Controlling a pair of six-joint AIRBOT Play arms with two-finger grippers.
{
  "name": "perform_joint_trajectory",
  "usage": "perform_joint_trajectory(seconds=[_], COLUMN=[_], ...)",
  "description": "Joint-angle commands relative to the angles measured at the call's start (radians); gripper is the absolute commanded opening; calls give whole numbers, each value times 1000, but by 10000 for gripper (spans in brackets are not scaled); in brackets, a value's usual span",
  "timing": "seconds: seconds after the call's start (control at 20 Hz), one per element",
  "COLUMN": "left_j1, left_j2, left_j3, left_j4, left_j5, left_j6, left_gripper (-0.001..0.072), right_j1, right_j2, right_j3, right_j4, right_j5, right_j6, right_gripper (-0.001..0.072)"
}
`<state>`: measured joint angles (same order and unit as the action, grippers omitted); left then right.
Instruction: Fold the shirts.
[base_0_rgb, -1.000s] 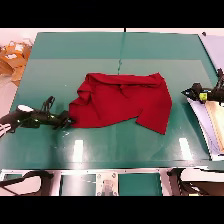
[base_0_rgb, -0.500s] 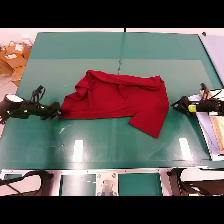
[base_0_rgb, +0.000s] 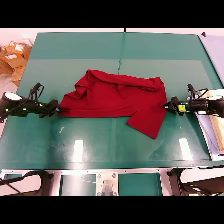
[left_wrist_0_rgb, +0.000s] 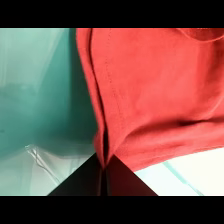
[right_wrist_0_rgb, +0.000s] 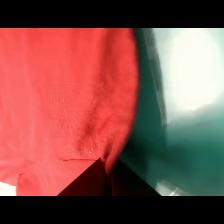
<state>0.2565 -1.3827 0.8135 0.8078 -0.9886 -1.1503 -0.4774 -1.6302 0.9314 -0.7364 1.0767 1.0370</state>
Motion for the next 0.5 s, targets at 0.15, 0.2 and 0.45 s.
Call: perform_joint_trajectory(seconds=[0.15, 0.2, 0.45], left_j1=[1, 1, 1], left_j2=[66, 104, 383], left_j3=[151, 218, 633], left_j4=[-2, -5, -12], left_j5=[-177, -220, -268], left_j6=[-3, -11, -72], left_gripper=[18, 18, 19], right_j1=[4, 4, 4], right_j2=[148, 211, 578], right_j3=[157, 204, 490], right_j4=[140, 201, 405], right_j5=[175, 196, 139], right_j6=[0, 1, 54], right_gripper=[14, 14, 14])
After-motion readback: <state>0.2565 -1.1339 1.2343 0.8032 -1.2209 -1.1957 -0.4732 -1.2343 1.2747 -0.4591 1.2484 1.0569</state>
